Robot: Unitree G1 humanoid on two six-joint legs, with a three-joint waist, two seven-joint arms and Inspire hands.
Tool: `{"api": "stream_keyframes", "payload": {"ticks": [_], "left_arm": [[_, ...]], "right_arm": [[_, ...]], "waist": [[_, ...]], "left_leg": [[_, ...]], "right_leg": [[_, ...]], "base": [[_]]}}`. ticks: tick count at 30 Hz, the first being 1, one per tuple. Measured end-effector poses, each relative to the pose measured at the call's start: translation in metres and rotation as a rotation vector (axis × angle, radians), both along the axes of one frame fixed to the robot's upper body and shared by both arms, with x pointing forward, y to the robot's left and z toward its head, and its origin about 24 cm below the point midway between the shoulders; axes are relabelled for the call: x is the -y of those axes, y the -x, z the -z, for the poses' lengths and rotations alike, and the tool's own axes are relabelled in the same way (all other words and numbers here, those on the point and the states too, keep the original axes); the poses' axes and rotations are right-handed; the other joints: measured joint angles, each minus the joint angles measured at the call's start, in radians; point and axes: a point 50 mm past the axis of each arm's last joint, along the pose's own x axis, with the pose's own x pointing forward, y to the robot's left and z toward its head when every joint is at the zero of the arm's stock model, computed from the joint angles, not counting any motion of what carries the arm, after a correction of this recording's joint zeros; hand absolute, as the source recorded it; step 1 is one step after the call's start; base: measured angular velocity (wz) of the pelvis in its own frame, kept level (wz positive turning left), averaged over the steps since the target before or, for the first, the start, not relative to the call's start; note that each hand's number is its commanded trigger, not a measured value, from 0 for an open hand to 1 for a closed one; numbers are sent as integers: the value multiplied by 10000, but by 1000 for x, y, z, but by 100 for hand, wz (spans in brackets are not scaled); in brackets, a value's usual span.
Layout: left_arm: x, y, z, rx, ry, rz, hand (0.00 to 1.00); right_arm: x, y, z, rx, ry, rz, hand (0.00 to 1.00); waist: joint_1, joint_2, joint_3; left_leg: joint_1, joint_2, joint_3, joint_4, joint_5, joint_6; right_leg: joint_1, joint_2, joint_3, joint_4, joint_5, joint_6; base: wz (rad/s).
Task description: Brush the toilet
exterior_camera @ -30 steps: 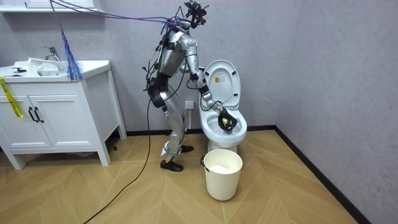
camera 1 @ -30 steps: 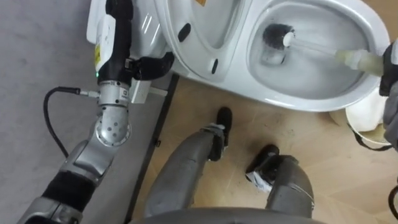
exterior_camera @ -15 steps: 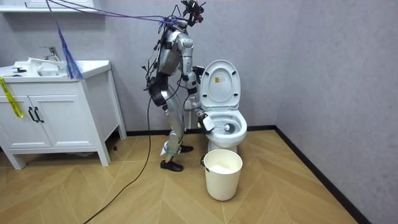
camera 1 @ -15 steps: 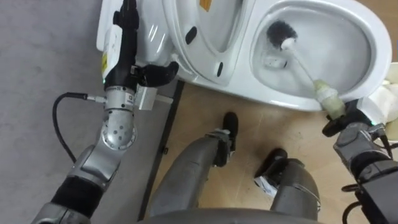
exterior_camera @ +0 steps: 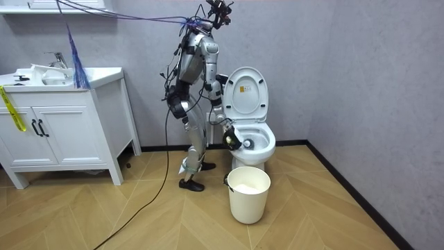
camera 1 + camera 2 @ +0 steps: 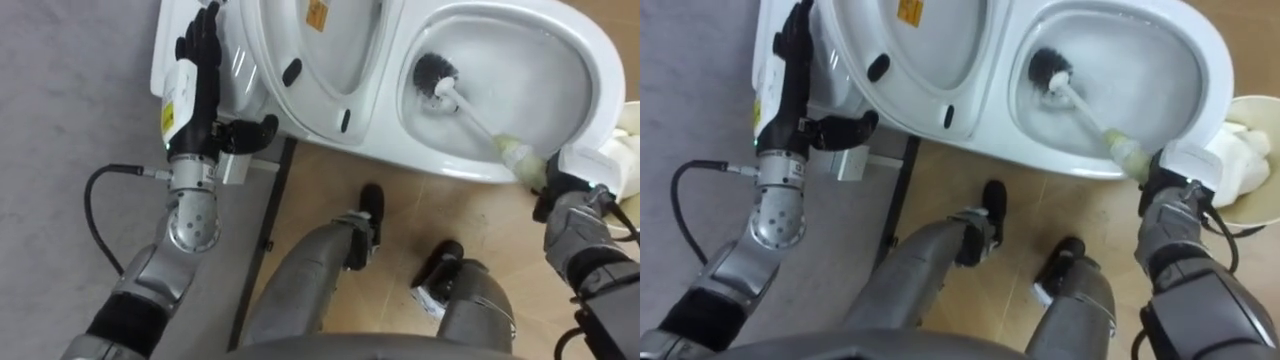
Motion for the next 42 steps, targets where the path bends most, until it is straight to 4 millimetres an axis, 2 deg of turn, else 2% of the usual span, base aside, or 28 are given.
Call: {"api": "stream_keyframes", "payload": {"ticks": [4, 7, 10, 13, 16, 19, 23, 25, 27, 28, 33, 36, 39, 42], "left_arm": [[-3, 1, -1, 103, 477, -103, 0], [-5, 0, -3, 213, 434, -24, 0], [-4, -2, -9, 388, 522, 174, 0], [-3, -3, -11, 410, 645, 223, 0], [-3, -3, -11, 351, 579, 405, 0], [-4, -3, -11, 229, 492, 564, 0], [-7, -2, -6, -64, 394, 585, 0], [-10, 0, 3, -493, 217, 553, 0], [-16, 5, 12, -934, 33, 414, 0], [-20, 9, 16, -1175, 7, 270, 0], [-33, 22, 37, -2150, -146, -291, 0], [-43, 33, 51, -2829, -212, -748, 0], [-55, 49, 63, -3415, -231, -1402, 0], [-74, 79, 82, -4696, -387, -2367, 0]], "right_arm": [[7, 1, -4, -109, 465, -445, 100], [13, -1, -9, -431, 1176, -1032, 100], [21, -6, -17, -270, 1281, -850, 100], [25, -8, -21, 236, 499, -109, 100], [32, -6, -22, 829, -526, 1032, 100], [37, -1, -20, 1098, -1402, 2114, 100], [33, 11, -7, 812, -2373, 2908, 100], [31, 20, 1, 580, -2708, 3207, 100], [32, 28, 6, 443, -2935, 3438, 100], [31, 33, 9, 412, -3145, 3609, 100], [24, 55, 25, 110, -3817, 4194, 100], [18, 75, 37, -96, -4286, 4574, 100], [12, 92, 48, -275, -4665, 5152, 100], [9, 112, 56, -615, -4817, 5391, 100]], "waist": [[-1, -68, -1], [108, -262, 10], [130, -386, 65], [139, -436, 77], [92, -454, 74], [57, -570, 67], [64, -856, 68], [62, -893, 67], [28, -909, 29], [14, -987, -42], [-193, -1018, -75], [-209, -1092, -157], [-447, -1184, -214], [-749, -1287, -304]], "left_leg": [[-74, 13, 42, 145, 0, -1], [-75, 58, 66, 164, 0, -1], [-134, 125, 29, 217, 1, -1], [-183, 110, 2, 257, 2, 1], [-147, -50, -1, 224, 6, 7], [2, -192, 2, 165, 9, 12], [433, -195, 3, 135, 11, 20], [845, -202, 7, 105, 10, 19], [1193, -208, 8, 25, 9, 17], [1327, -209, 12, -73, 8, 16], [2063, -106, 3, -212, 5, 13], [2745, -60, 59, -648, -5, -1], [3236, -67, 10, -792, -30, -39], [3945, -62, -14, -1190, -63, -91]], "right_leg": [[-21, -7, 10, 30, -8, -14], [-26, 15, 15, 9, 6, -38], [-35, 83, -7, -12, 24, -65], [-89, 11, -21, 80, 22, -63], [-201, -230, 21, 396, -105, 8], [-112, -357, 9, 500, -142, 42], [360, -373, -13, 393, -156, 72], [827, -366, -24, 247, -162, 116], [1186, -352, -25, 118, -170, 164], [1272, -353, -23, 95, -171, 164], [2198, -159, -249, -430, -85, 162], [2812, -9, -284, -930, 30, 204], [3515, 116, -357, -1367, 129, 276], [4241, 334, -342, -2055, 282, 363]], "base": [[0], [-4], [0], [1], [8], [7], [1], [0], [-2], [0], [3], [-8], [1], [0]]}}
